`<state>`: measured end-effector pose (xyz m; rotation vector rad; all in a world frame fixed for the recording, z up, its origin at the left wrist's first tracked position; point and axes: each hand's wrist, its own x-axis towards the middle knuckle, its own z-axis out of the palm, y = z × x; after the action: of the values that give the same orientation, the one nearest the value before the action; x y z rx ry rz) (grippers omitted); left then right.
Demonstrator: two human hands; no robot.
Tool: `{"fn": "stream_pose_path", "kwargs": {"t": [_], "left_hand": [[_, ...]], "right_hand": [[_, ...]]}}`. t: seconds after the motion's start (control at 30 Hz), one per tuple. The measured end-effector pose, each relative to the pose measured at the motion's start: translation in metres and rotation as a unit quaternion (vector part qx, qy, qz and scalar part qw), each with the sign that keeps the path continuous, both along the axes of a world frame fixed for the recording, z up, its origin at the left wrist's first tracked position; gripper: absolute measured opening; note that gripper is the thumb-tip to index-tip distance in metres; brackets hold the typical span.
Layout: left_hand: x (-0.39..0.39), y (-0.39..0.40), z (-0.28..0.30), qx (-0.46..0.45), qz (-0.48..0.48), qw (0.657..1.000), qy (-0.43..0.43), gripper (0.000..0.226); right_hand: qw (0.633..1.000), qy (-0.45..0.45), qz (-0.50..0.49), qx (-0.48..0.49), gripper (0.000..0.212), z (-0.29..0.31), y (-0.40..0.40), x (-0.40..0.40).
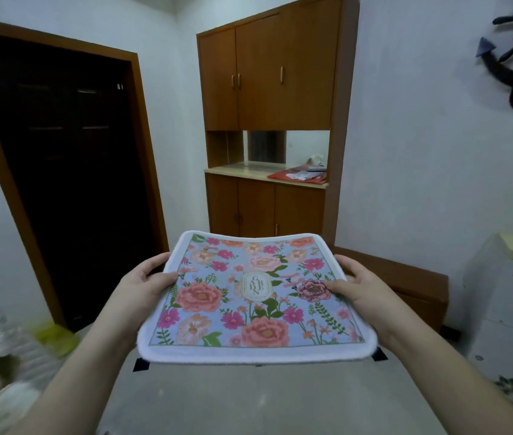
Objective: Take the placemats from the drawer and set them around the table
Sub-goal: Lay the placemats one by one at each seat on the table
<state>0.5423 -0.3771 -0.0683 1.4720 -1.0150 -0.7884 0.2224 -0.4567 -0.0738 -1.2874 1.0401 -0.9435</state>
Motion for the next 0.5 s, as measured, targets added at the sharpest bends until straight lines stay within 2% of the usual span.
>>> {"fn": "stream_pose_path", "kwargs": {"t": [0.23, 0.5], "left_hand": [[-0.007, -0.075, 0.006, 0.012, 0.052, 0.998, 0.018, 0.037], [0.054, -0.125, -0.001, 0.019, 0.114, 0.992, 0.042, 0.035]], "right_hand": [[0.999, -0.016, 0.050, 0.001, 0.058, 0.012, -0.107, 0.000], [0.992, -0.036, 0.119, 0.005, 0.057, 0.007, -0.198, 0.075]]}}
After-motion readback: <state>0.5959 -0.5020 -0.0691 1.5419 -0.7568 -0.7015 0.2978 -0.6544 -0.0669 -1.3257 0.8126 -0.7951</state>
